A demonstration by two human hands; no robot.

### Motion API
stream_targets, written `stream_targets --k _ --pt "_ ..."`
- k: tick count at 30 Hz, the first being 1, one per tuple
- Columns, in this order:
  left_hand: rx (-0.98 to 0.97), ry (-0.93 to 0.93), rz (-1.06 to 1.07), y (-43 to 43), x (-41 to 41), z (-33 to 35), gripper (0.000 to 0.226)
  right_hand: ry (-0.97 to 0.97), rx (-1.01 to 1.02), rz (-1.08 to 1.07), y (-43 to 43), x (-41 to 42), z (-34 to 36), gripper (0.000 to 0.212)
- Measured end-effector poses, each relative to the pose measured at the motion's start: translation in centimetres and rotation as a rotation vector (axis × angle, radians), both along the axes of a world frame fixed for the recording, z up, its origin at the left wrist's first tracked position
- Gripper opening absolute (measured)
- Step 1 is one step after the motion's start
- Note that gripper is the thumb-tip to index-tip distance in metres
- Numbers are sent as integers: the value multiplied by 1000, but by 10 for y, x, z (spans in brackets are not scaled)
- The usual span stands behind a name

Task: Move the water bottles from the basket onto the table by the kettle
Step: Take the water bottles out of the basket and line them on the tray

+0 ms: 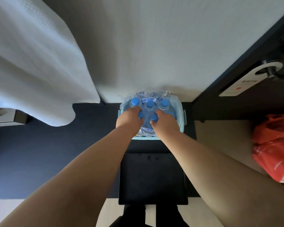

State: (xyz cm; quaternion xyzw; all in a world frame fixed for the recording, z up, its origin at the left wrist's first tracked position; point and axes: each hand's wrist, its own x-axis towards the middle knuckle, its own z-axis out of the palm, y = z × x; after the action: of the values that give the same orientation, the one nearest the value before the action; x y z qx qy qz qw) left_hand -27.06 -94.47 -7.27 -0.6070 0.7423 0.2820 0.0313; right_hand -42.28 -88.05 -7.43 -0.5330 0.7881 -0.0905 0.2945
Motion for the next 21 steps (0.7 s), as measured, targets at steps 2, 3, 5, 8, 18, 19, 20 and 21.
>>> stream_targets --k 2,3,5,8,18,19,20,21 --pt "-2 13 -8 2 0 7 12 -5 -27 0 2 0 3 16" --pt "-2 30 -12 4 0 13 11 -6 -50 -1 4 1 6 16" --pt "-21 82 -10 7 0 25 9 -11 -101 -13 9 3 14 19" --pt "-84 170 22 12 4 46 8 -27 -167 -40 16 6 30 23" --pt "-287 426 68 45 30 129 13 -79 -476 -35 43 6 111 18" --pt "-305 428 58 49 32 136 12 -85 -484 -39 47 7 119 18" --pt "-320 424 53 54 34 142 12 -94 -486 -44 50 8 125 17" --pt "-333 415 47 59 37 148 12 -104 -486 -50 54 8 131 17"
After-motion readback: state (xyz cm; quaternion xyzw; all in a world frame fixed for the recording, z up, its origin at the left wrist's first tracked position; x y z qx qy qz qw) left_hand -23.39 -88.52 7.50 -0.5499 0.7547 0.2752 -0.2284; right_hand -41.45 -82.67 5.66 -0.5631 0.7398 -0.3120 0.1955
